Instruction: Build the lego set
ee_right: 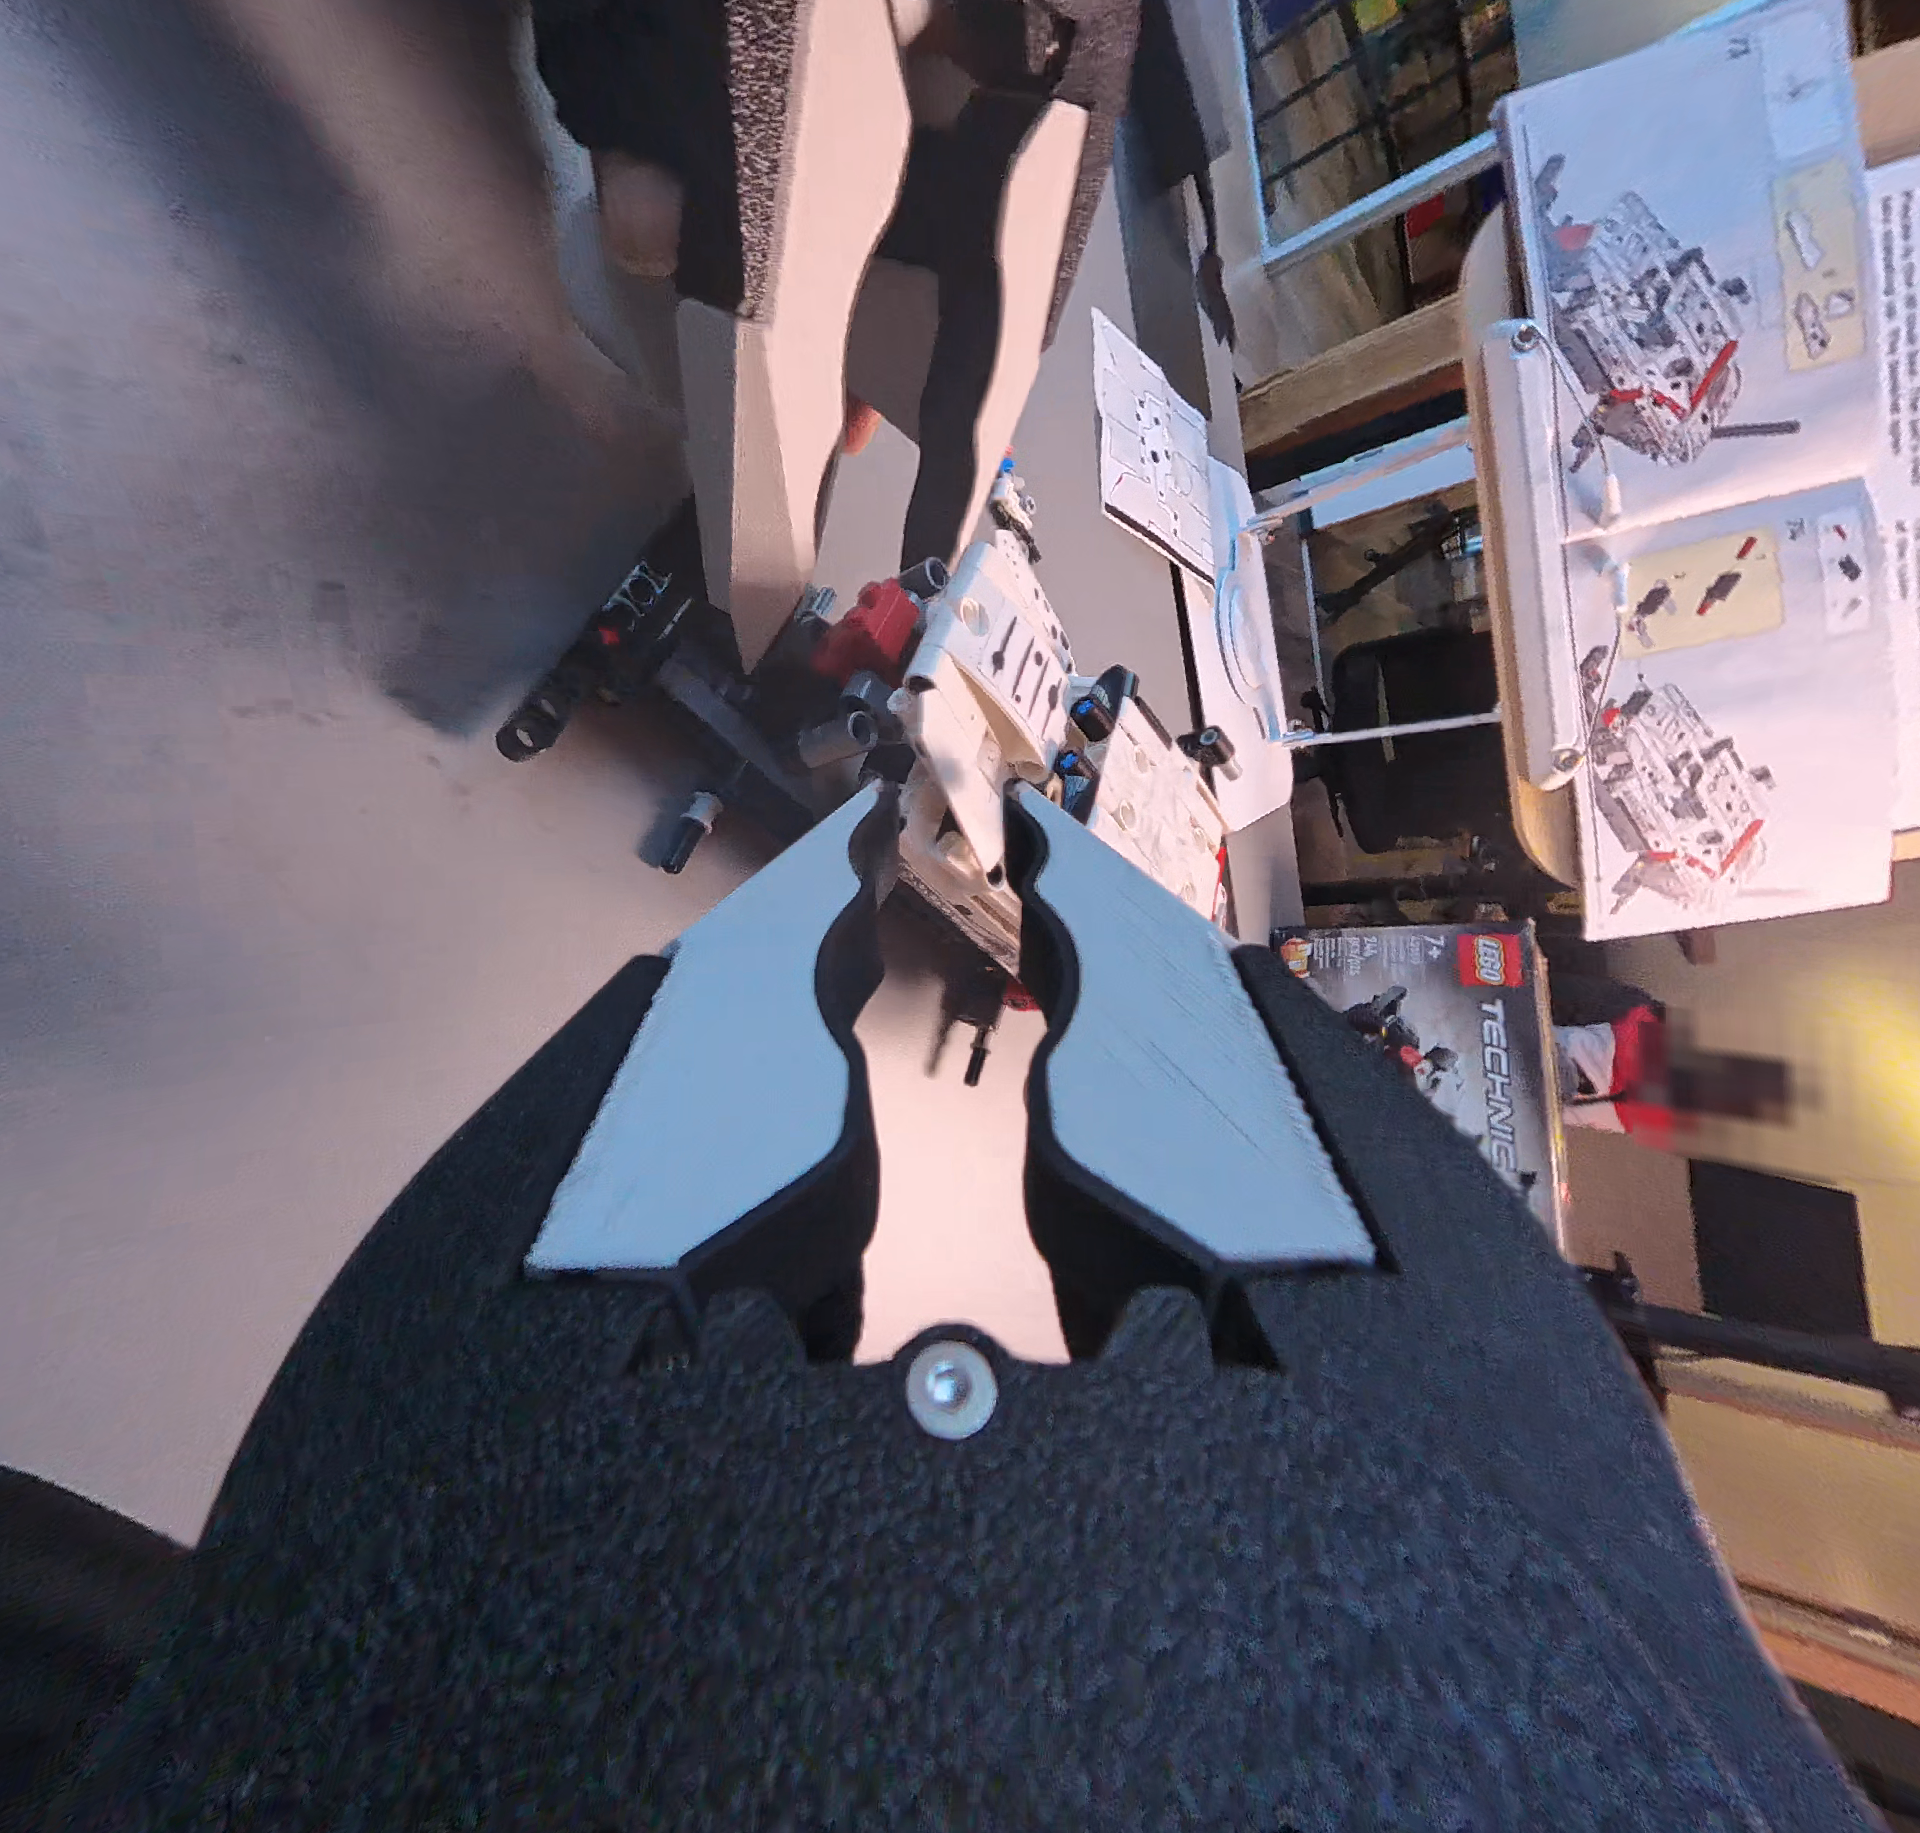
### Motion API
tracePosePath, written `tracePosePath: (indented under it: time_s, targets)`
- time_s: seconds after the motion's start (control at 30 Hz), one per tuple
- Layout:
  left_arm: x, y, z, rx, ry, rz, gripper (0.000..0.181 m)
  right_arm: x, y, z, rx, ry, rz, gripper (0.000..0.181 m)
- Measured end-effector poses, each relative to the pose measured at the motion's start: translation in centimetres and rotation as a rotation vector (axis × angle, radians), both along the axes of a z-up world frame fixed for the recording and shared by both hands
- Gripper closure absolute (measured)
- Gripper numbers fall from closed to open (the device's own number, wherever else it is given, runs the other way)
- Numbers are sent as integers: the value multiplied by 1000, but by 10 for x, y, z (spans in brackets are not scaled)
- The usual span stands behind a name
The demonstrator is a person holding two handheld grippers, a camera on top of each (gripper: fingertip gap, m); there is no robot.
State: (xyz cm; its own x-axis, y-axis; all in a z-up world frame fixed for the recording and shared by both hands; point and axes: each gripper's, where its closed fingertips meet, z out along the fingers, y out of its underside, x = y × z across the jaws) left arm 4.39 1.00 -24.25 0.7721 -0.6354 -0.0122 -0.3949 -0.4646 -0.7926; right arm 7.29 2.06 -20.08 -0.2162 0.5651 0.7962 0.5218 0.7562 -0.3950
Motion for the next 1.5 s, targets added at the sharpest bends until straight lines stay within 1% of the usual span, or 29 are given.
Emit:
tracePosePath:
  time_s: [0.07, 0.13, 0.17, 0.23, 0.33, 0.47, 0.53, 0.6, 0.67, 0.73, 0.8, 0.9, 1.07, 1.13, 1.2, 1.37, 1.43, 1.5]
  targets:
    - [5, 2, -2, -7, 22, 34, 123, -2, 1, -3, 44, -27, 17, 164]
    - [8, 5, -5, -5, 47, 57, 122, -4, 2, -2, 78, -22, 26, 174]
    - [8, 7, -6, 3, 57, 72, 124, -4, 2, -1, 94, -26, 34, 175]
    - [2, 12, -7, 34, 95, 106, 141, -4, 2, -1, 102, -29, 49, 177]
    - [4, 12, -8, 35, 93, 104, 141, -3, 2, -1, 120, -53, 82, 177]
    - [5, 13, -8, 37, 95, 110, 142, -1, 2, -1, 168, -157, 171, 178]
    - [5, 13, -8, 37, 95, 111, 142, -1, 2, -1, 154, -187, 211, 178]
    - [4, 13, -8, 37, 98, 115, 142, -2, 2, -1, 72, -151, 201, 177]
    - [3, 13, -8, 34, 97, 120, 142, -3, 2, -1, 19, -61, 170, 177]
    - [3, 13, -8, 35, 98, 122, 142, -3, 2, 0, 16, 39, 145, 178]
    - [3, 13, -7, 37, 101, 121, 142, -2, 2, 0, 53, 101, 121, 178]
    - [4, 12, -7, 43, 108, 117, 142, 0, 2, 0, 90, 73, 134, 178]
    - [5, 12, -8, 41, 107, 118, 142, 1, 1, 0, 76, -99, 224, 178]
    - [5, 12, -8, 39, 104, 119, 142, 0, 1, 0, 55, -131, 238, 178]
    - [4, 12, -8, 36, 99, 118, 142, -1, 1, 0, 41, -115, 227, 178]
    - [4, 12, -8, 38, 102, 116, 142, 0, 2, 0, -24, 12, 149, 178]
    - [5, 12, -8, 38, 100, 115, 142, 0, 2, 0, -72, 18, 129, 177]
    - [5, 12, -8, 37, 96, 115, 142, 1, 1, 0, -157, 1, 114, 175]
